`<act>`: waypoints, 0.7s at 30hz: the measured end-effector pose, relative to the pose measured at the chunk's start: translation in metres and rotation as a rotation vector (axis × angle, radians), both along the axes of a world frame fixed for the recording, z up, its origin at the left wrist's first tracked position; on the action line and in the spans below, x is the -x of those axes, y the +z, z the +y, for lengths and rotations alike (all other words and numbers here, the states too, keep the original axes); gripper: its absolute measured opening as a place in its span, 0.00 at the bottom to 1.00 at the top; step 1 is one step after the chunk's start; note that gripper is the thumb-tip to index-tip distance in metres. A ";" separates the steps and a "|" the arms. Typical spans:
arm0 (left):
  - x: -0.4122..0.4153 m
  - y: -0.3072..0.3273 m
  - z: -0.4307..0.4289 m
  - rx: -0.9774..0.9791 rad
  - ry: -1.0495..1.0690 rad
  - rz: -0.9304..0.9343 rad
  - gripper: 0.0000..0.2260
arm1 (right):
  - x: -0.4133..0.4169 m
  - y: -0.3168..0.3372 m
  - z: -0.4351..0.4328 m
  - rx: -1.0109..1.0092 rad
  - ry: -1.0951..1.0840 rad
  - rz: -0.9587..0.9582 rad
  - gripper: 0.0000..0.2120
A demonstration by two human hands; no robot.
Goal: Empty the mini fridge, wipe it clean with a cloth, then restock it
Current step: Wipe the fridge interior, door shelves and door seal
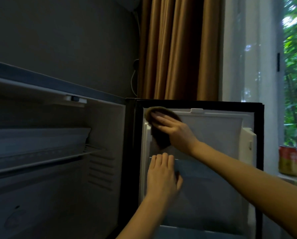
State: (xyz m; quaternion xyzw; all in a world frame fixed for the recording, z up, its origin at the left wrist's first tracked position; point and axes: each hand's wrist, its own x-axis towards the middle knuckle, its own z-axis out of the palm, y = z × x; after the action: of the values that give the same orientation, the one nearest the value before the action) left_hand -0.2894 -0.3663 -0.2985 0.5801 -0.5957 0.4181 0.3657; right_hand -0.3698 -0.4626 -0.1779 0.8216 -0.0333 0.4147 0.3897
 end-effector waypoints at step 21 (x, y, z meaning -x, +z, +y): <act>0.000 0.001 -0.008 -0.007 -0.077 -0.027 0.26 | 0.042 0.015 -0.013 -0.227 -0.033 0.117 0.22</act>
State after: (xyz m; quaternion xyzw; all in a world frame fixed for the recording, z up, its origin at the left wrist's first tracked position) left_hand -0.2893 -0.3744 -0.2978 0.5521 -0.6241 0.4096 0.3714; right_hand -0.4121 -0.4754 -0.1626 0.8825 -0.0706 0.3533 0.3022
